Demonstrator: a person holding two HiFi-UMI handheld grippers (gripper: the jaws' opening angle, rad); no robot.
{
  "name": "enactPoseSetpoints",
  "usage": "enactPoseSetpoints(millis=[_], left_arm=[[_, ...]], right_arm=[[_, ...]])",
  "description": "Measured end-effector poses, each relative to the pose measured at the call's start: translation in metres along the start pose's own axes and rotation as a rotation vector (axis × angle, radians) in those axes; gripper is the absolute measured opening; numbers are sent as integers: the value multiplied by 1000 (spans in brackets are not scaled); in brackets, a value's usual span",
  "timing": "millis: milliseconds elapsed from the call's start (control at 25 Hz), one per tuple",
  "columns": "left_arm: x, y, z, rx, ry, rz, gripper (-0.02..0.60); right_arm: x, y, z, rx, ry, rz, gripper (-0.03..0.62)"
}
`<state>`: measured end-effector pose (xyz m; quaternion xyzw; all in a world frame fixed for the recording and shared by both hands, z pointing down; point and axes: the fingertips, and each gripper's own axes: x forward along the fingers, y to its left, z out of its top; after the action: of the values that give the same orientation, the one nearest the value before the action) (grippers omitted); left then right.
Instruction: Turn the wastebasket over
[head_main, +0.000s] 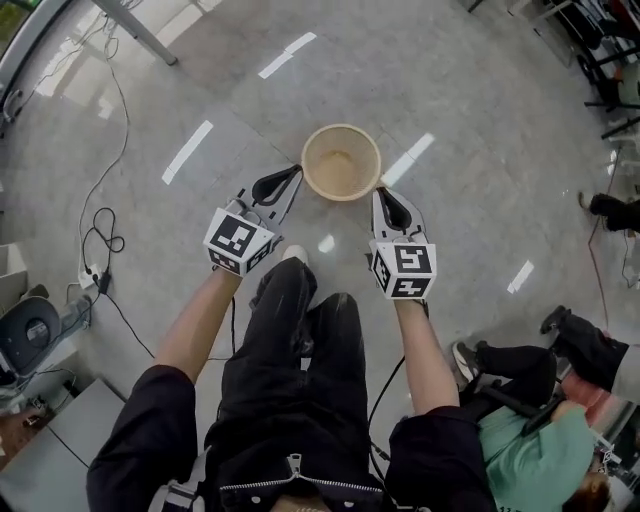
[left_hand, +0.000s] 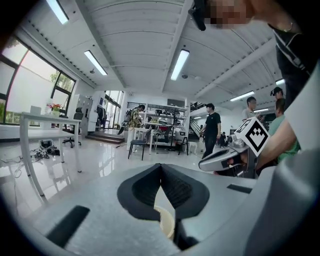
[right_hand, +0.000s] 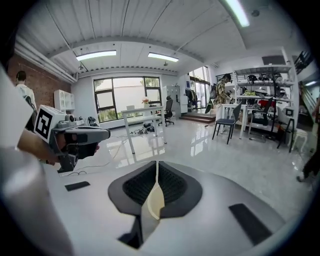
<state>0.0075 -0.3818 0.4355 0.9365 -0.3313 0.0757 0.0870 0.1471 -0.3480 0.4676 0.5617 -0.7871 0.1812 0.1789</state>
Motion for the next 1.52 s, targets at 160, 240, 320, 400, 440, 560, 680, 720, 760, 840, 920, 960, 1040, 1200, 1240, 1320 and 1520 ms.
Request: enactPoseSetpoints(millis=[160,240,320,400,440,560,680,720,760,840,920,960,1040,1200,1240,1320,1520], left_arm=[[-37,-22,106,61,-8,54,5],[-53,-41,147,75,10,53,5],[-67,-62,181,66,22,39,5],[-80,-84,211,46,30,30,5],[-87,-94,224,38,30,32,5],[-112,-125,264,32,-7,70,5],[-136,-150,285,18,-37,79,5],[-142,-156,286,13,-37,82,5],[-147,-162,285,8,-34,82,5],[-155,-171,280,2,-18,77,5],[-166,-175,274,6,3,75,5],[-174,-175,272,11,12,74,5],[-190,-171,272,23,20,73,5],[-217,-173,268,28,25,67,5],[-224,-176,266,25,26,64,5],[-238,-183,260,20,24,65,5],[-269,-194,255,26,9,64,5]], right_arm=[[-69,19,89,8,-25,-27,21],[-103,29,123,5,-37,-38,21],[-135,38,152,10,-45,-44,21],[-166,45,176,21,-55,-49,20],[-181,48,185,27,-62,-51,21],[-223,58,206,43,-92,-54,20],[-253,73,213,48,-119,-61,20],[-260,78,213,53,-122,-64,20],[-267,82,212,60,-125,-66,21],[-279,92,209,70,-128,-73,20],[-288,105,207,76,-133,-80,20],[-291,114,206,79,-136,-82,20],[-293,132,209,82,-144,-83,15],[-301,157,206,72,-146,-92,9],[-305,162,203,71,-147,-96,9],[-315,174,196,71,-150,-99,9],[-333,201,190,56,-168,-106,9]])
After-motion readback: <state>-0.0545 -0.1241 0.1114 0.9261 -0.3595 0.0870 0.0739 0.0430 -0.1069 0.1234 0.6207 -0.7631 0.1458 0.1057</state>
